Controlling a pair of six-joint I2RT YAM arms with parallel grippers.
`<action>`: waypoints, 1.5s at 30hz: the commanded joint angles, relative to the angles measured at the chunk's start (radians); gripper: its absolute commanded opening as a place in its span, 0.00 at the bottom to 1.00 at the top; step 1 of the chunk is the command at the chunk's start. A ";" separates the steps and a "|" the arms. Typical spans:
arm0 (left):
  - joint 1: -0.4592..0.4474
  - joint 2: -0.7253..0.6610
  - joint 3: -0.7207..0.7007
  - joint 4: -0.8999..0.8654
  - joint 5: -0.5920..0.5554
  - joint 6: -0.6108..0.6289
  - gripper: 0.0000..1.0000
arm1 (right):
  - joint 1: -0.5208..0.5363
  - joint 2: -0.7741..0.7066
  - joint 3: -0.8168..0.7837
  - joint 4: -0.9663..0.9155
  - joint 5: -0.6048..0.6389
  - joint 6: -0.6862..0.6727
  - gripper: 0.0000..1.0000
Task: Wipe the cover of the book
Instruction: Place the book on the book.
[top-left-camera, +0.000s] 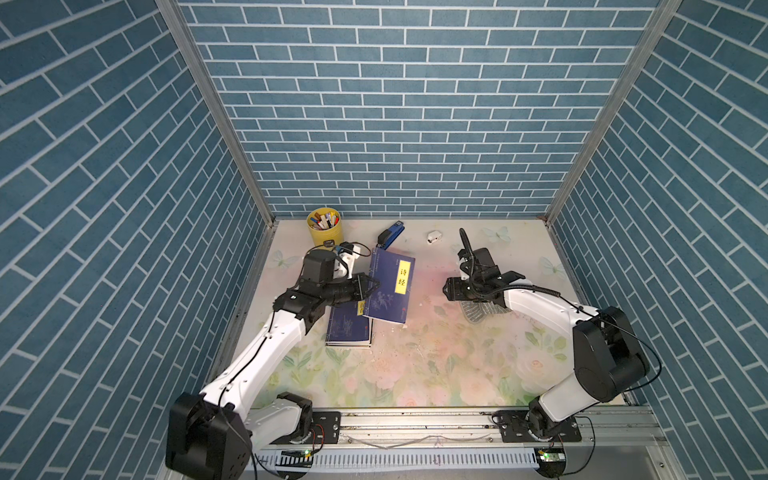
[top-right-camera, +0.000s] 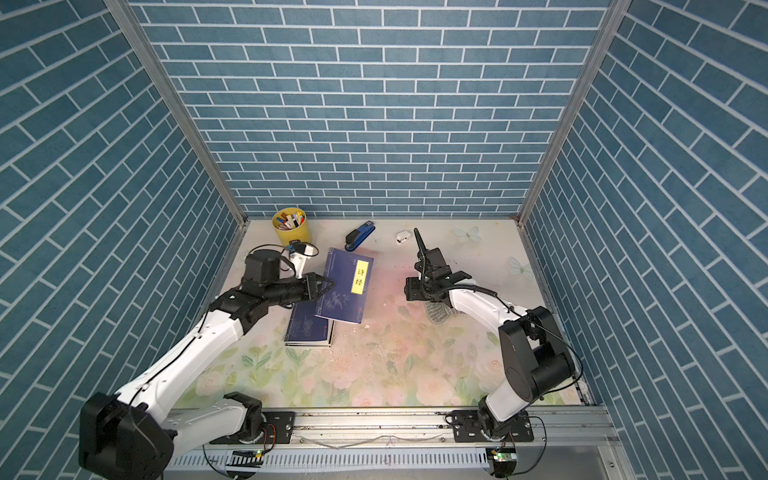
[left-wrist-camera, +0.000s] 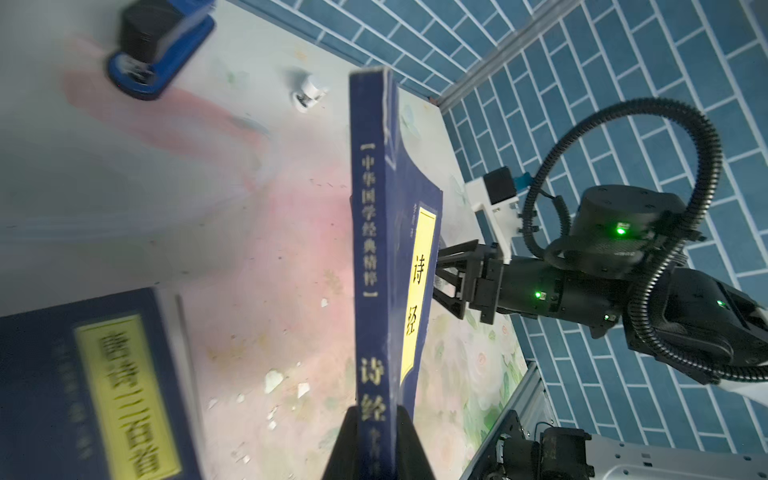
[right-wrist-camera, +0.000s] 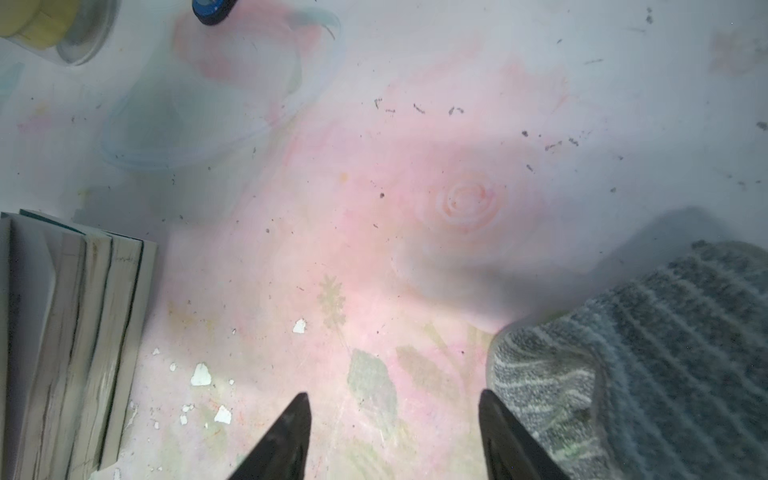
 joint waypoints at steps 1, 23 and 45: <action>0.102 -0.063 -0.037 -0.112 0.108 0.043 0.00 | -0.007 -0.009 -0.001 0.009 0.000 -0.035 0.65; 0.291 -0.030 -0.093 -0.233 0.081 0.147 0.00 | -0.012 0.049 0.015 0.032 -0.039 -0.061 0.67; 0.422 0.068 -0.111 -0.231 0.091 0.188 0.00 | -0.029 0.062 -0.001 0.047 -0.044 -0.070 0.67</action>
